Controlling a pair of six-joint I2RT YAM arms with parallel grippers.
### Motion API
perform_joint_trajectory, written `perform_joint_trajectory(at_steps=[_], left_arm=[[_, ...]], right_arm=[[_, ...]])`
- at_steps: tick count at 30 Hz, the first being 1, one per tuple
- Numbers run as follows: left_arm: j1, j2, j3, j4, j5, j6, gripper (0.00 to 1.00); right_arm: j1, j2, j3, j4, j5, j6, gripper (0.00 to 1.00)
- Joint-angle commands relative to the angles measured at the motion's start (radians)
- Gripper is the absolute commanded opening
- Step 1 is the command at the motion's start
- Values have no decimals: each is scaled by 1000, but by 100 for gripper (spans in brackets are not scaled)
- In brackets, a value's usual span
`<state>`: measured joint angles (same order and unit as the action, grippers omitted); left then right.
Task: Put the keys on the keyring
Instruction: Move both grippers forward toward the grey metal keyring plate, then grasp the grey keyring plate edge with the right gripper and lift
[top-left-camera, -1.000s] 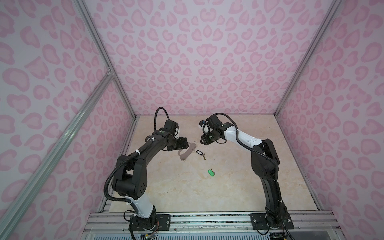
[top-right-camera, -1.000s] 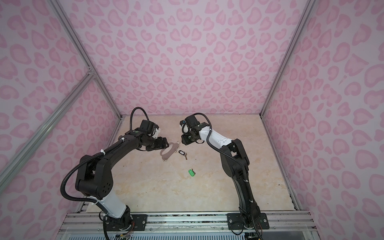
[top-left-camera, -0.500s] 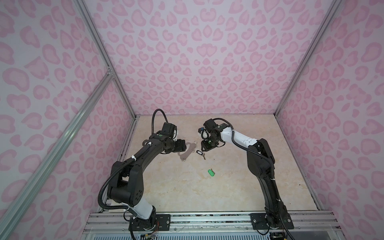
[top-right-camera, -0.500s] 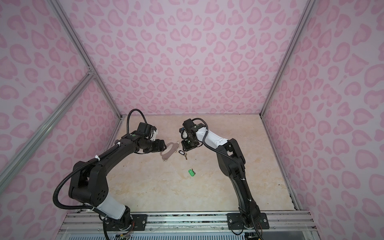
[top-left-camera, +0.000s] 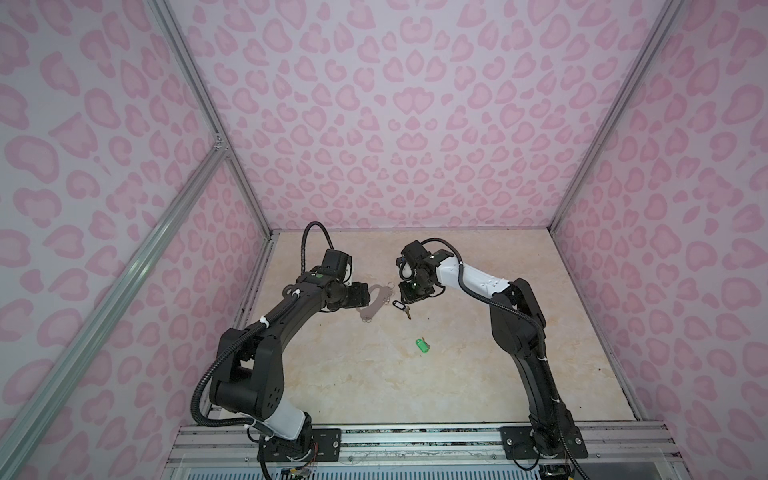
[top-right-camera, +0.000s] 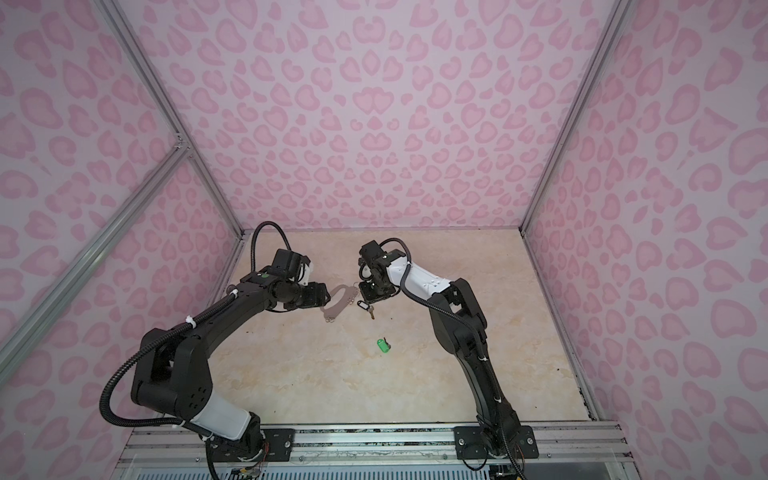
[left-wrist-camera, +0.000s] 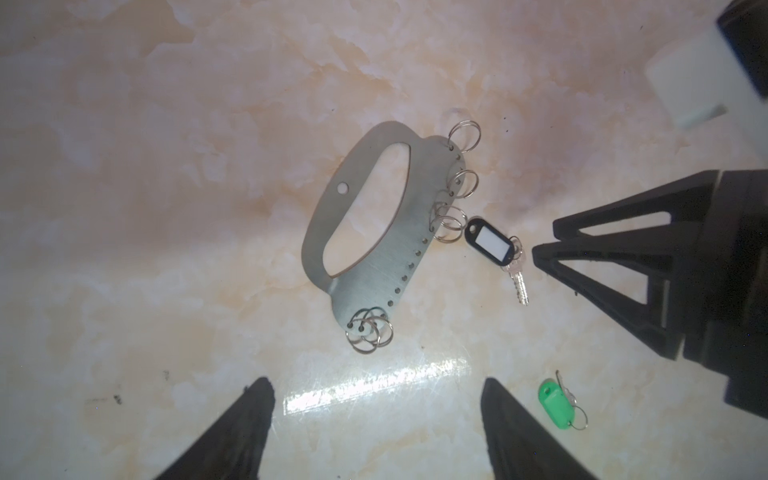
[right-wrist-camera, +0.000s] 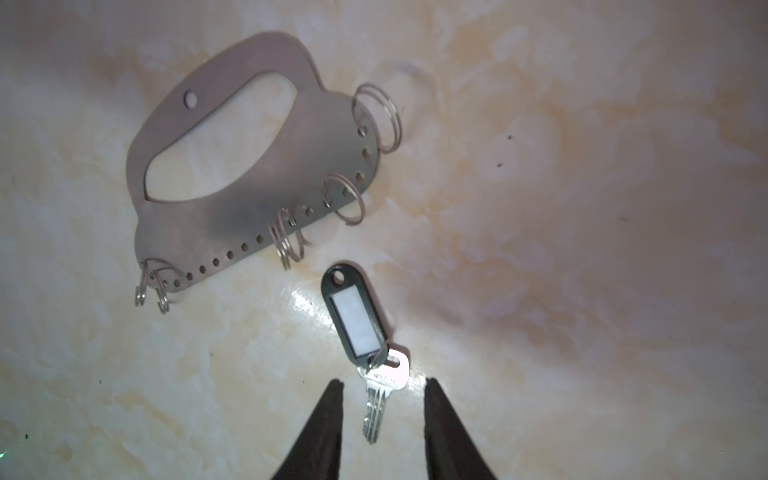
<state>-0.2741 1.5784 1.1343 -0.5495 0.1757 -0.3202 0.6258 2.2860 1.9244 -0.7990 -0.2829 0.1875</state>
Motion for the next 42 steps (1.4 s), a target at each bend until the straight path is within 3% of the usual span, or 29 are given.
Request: perform_joint_trajectory(at_steps=[1, 15, 37, 42], left_arm=[[1, -23, -8, 22, -3, -10, 80], [1, -43, -28, 23, -20, 10, 79], [1, -34, -19, 19, -33, 33, 76], [1, -36, -21, 17, -40, 35, 76]], right_arm=[[-6, 63, 74, 17, 26, -65, 34], [-18, 276, 437, -84, -23, -236, 32], [-27, 382, 540, -104, -91, -237, 26], [-25, 398, 558, -112, -103, -231, 18]])
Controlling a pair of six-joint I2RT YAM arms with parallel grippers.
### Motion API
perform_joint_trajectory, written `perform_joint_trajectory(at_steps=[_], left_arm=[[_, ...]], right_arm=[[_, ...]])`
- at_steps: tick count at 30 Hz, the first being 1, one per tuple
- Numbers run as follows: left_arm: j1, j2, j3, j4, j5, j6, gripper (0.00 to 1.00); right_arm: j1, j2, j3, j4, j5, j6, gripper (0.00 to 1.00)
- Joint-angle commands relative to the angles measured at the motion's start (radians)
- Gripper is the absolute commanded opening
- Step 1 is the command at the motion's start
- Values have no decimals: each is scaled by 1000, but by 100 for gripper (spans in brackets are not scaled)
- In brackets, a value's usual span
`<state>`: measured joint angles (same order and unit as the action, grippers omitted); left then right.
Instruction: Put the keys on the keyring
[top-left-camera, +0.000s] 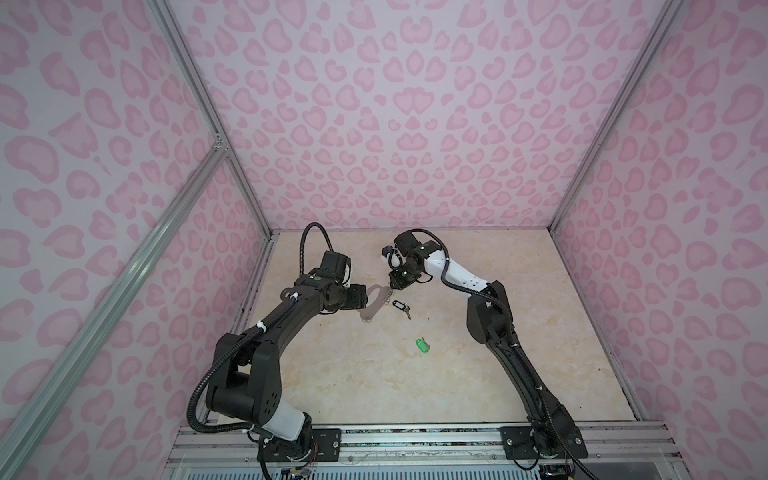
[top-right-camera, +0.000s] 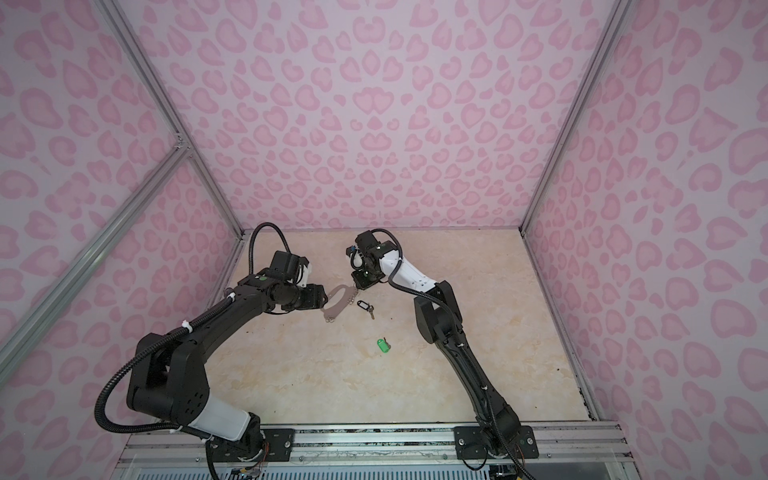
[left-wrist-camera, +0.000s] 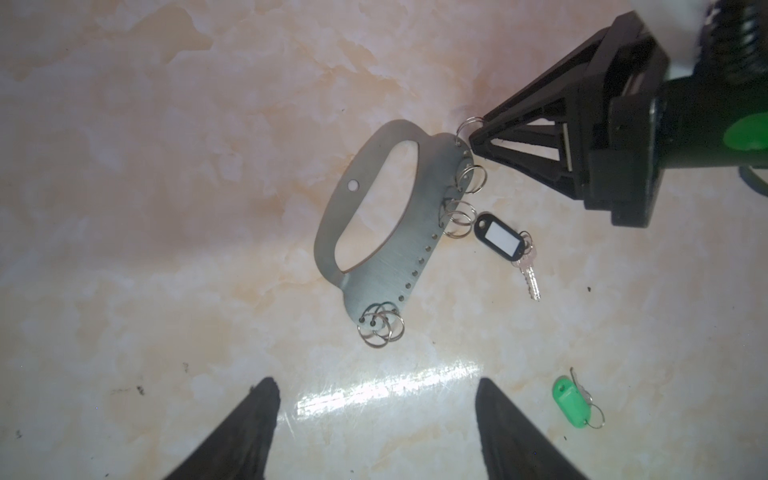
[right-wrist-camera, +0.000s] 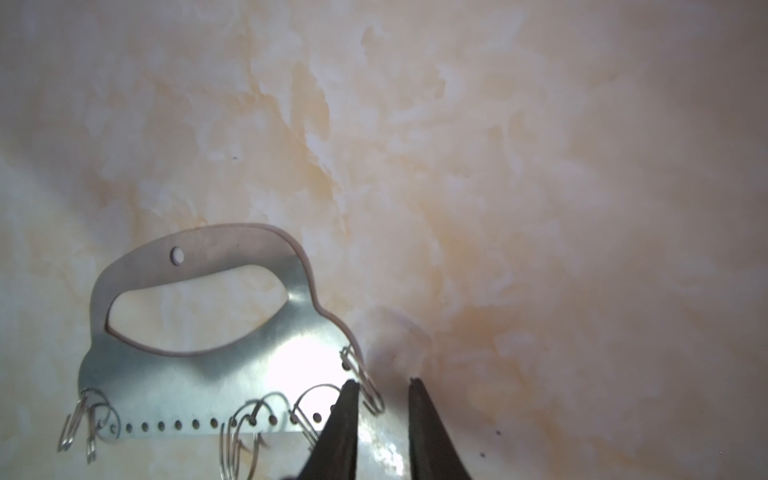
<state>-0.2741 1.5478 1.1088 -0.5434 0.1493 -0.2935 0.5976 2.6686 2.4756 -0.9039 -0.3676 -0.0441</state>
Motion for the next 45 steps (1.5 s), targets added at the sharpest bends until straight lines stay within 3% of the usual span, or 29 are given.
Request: perform_joint_trajectory(at_steps=[1, 7, 14, 23, 26, 29, 34, 45], left_arm=[[1, -7, 5, 11, -14, 7, 76], [1, -16, 5, 9, -20, 11, 74], [2, -65, 8, 21, -18, 38, 74], [1, -261, -30, 151, -6, 144, 73], [-3, -341, -51, 198, -24, 173, 69], [-9, -430, -88, 271, -42, 196, 66], [-43, -551, -164, 420, 22, 316, 60], [-212, -613, -257, 504, 217, 808, 52]], right_arm=[[3, 14, 8, -7, -22, 0, 16], [8, -6, 8, -29, -34, -19, 0], [18, -73, 7, -72, -33, -79, 0], [24, -225, 1, -105, -41, -179, 0], [22, -299, -41, -93, -26, -219, 0], [11, -415, -133, -35, -38, -246, 0], [-37, -620, -365, 98, -153, -292, 0], [-91, -1099, -1011, 299, -253, -628, 0]])
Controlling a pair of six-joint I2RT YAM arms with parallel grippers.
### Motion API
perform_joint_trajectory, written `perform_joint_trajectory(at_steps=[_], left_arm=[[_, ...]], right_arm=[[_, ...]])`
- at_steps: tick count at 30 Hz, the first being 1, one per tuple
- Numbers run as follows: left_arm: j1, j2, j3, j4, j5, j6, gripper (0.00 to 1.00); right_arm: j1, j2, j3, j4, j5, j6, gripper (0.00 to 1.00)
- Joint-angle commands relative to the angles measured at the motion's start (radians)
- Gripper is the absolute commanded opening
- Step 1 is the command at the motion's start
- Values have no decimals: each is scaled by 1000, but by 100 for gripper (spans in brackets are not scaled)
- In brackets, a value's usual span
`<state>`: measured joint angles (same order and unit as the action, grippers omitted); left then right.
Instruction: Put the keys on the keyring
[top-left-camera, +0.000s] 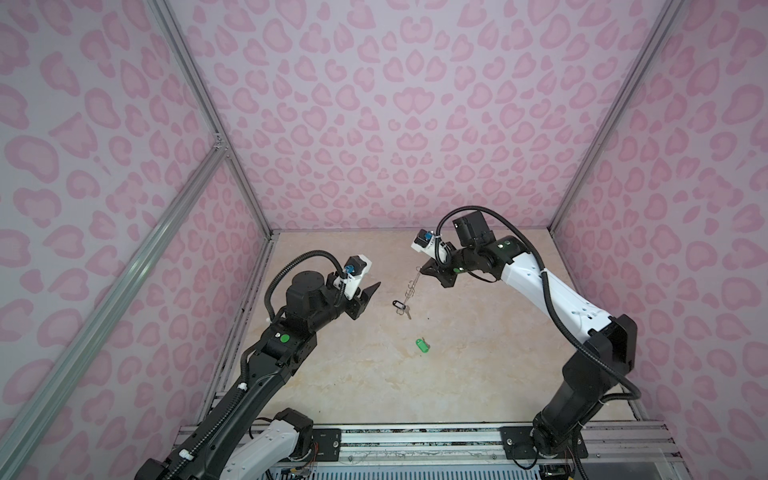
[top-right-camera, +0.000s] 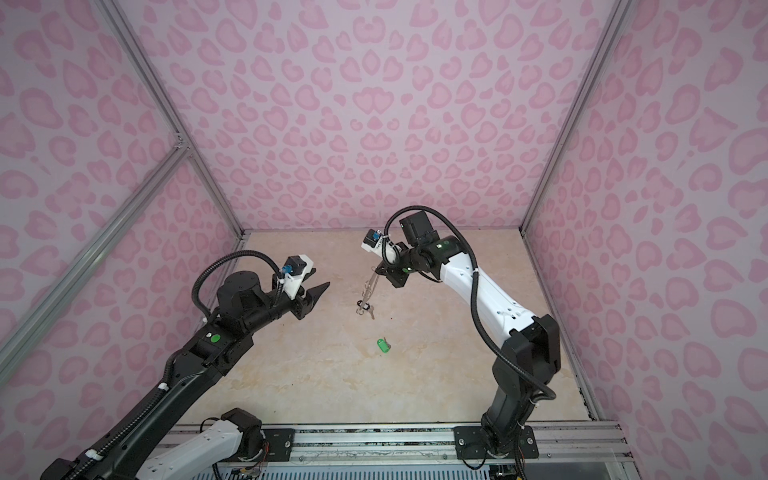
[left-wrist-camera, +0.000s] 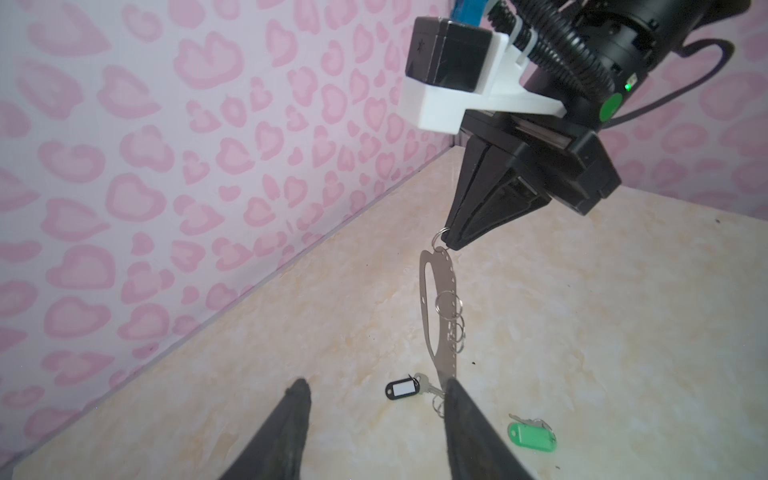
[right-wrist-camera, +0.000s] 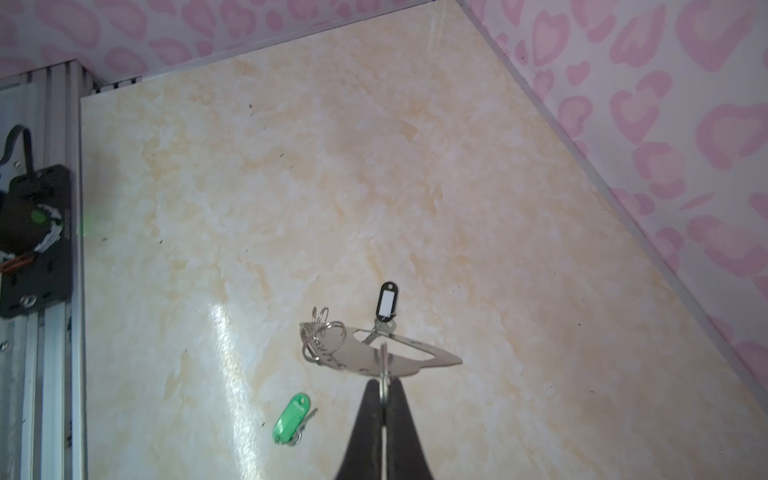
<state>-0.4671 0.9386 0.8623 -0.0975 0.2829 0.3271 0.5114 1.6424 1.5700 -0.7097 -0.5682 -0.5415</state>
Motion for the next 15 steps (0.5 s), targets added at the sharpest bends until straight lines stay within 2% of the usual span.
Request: perform_joint_trajectory(at_steps=[1, 6, 9, 15], left_arm=[[-30, 2, -14, 58, 108, 221, 50], [-81, 48, -9, 60, 184, 309, 43], [-115, 81, -2, 69, 222, 346, 38], [-177, 141, 9, 91, 214, 381, 37]], right_arm=[[-8, -117, -167, 137, -57, -146, 0], [-18, -251, -351, 217, -127, -208, 0], [-18, -282, -384, 210, -158, -219, 0], [-18, -318, -432, 222, -202, -224, 0]])
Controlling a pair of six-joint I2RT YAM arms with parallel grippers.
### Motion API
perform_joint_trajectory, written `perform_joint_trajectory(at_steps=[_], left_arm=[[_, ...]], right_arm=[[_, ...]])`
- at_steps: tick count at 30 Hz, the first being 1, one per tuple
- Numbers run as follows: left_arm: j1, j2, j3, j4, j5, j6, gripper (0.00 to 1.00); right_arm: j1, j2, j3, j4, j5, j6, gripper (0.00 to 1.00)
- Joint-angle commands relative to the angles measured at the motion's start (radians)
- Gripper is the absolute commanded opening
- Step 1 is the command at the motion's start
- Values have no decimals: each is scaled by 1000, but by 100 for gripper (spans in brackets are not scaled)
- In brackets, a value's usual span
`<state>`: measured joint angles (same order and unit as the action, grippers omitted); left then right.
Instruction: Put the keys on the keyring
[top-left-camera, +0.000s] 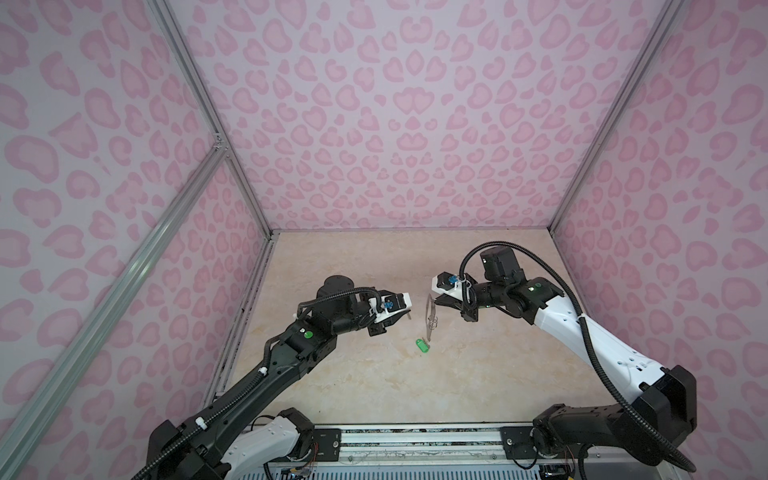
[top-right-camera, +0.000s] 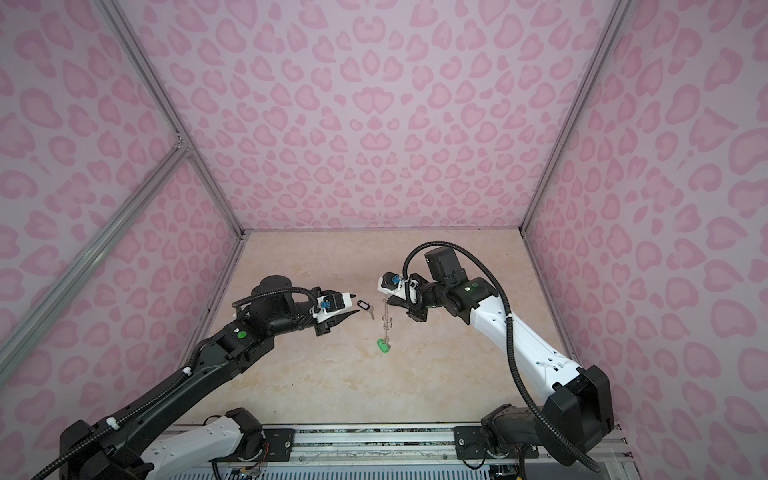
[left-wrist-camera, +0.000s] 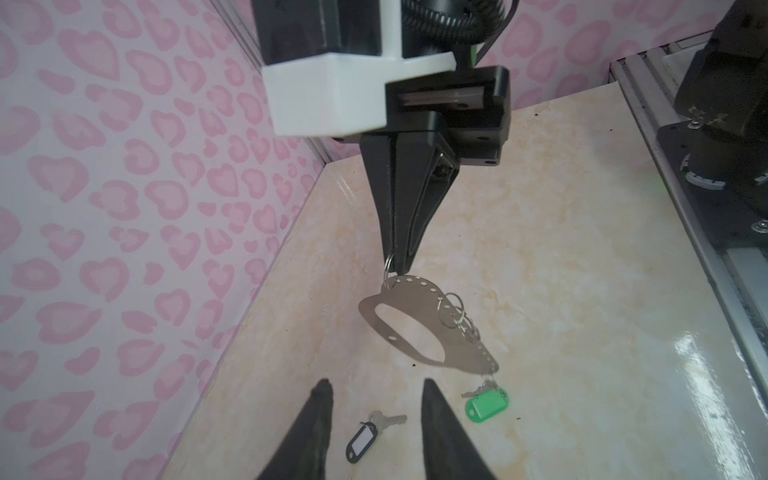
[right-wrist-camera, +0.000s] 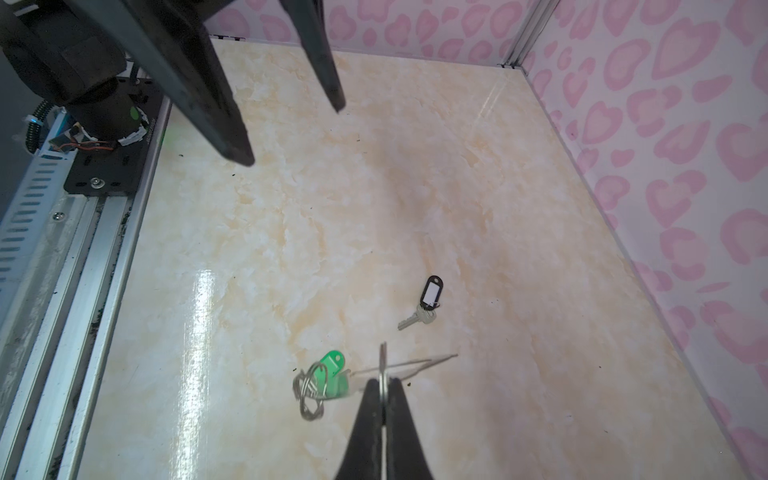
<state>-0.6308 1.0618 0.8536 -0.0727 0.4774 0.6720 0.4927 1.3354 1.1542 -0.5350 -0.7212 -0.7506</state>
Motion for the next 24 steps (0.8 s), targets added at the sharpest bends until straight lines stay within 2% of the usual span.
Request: perform_joint_trajectory(at_steps=[1, 9, 10, 14, 18, 24], left_arm=[[-21, 24, 22, 69, 12, 35, 37], [-86, 75, 47, 65, -42, 38, 38], [-92, 79, 47, 64, -46, 38, 34], [-110, 95, 51, 72, -86, 35, 32], [-121, 114, 82, 58, -139, 6, 30], [-135, 122, 84, 52, -140, 1, 29]], right_arm=[[2, -15, -23, 48, -53, -13, 0], [3, -9, -24, 10, -141, -11, 0], [4, -9, -23, 9, -147, -9, 0], [7, -2, -19, 7, -181, -7, 0], [9, -4, -24, 11, -191, -7, 0], [11, -6, -26, 19, -202, 0, 0]])
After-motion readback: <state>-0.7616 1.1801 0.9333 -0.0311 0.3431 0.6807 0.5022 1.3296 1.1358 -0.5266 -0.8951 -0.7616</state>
